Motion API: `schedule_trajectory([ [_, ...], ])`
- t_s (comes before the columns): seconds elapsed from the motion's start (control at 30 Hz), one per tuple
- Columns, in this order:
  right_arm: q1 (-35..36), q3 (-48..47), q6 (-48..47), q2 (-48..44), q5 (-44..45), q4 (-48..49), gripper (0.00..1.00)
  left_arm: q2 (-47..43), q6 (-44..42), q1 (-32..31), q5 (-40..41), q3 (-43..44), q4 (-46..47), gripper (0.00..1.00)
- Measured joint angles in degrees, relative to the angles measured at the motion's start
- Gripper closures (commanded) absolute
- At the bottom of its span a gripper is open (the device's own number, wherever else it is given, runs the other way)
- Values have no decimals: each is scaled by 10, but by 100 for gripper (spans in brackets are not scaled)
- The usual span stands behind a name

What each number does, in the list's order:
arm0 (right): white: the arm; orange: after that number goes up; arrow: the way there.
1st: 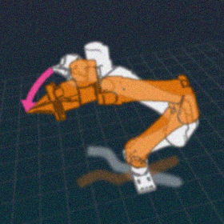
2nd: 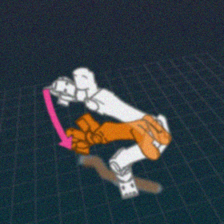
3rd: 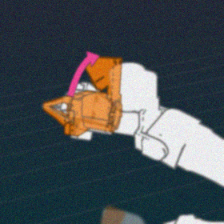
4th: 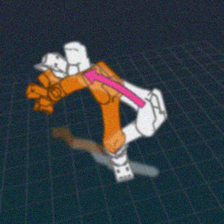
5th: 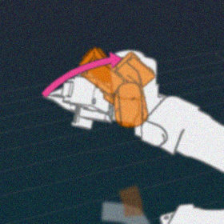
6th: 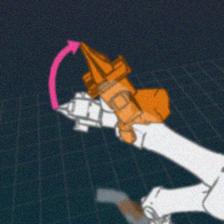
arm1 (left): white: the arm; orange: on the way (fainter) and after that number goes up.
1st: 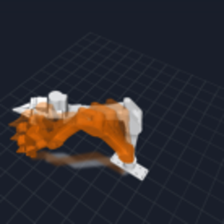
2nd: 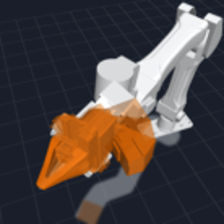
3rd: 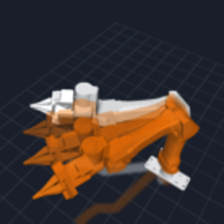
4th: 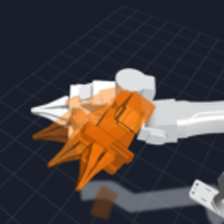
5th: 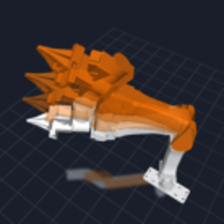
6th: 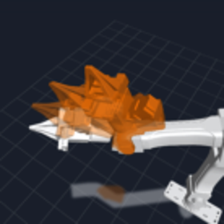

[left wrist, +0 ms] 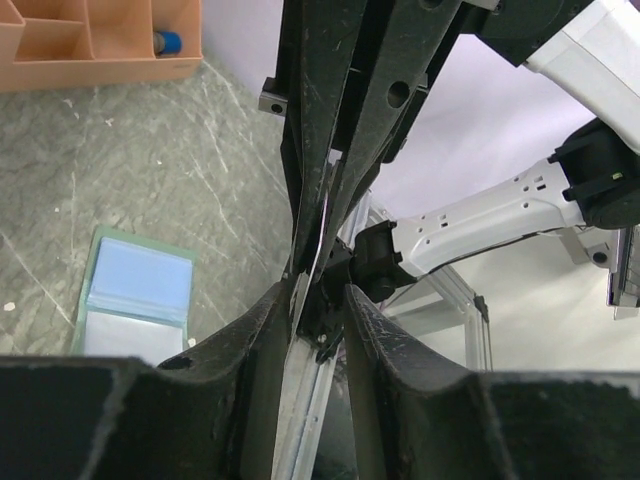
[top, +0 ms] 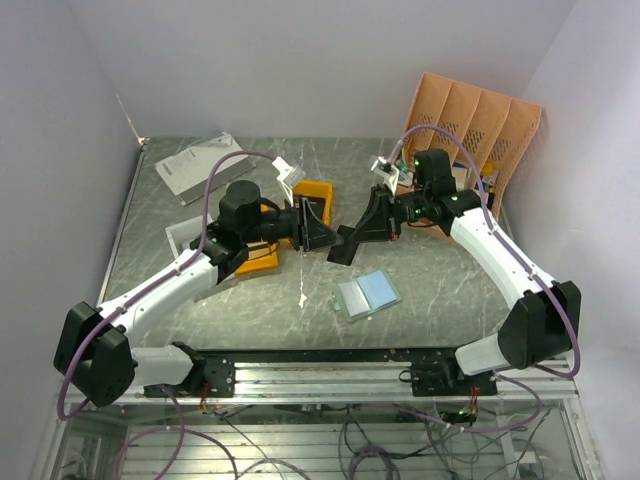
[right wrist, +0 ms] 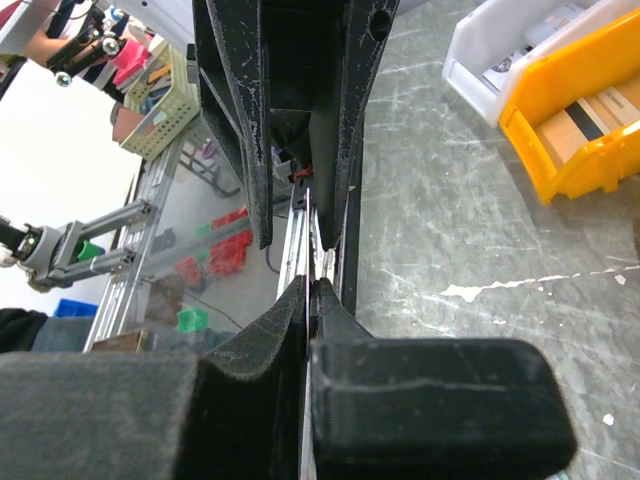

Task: Put the credit cards into the card holder
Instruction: Pick up the credit card from the storage box.

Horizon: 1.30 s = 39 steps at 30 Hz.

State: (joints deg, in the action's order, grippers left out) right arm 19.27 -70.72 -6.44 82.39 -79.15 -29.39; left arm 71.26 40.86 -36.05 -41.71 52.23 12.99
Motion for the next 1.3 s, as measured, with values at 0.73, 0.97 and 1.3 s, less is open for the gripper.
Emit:
schedule_trajectory([
  [0.73, 3, 11, 40, -1, -15, 47, 100, 10, -20, -1, -11, -5, -11, 68],
  [0.97, 3, 17, 52, -1, -15, 60, 100, 9, -30, -1, -13, -8, -21, 70],
  [1.3, 3, 64, 160, -9, -40, 179, 100, -20, -19, -1, -13, -52, -3, 70],
])
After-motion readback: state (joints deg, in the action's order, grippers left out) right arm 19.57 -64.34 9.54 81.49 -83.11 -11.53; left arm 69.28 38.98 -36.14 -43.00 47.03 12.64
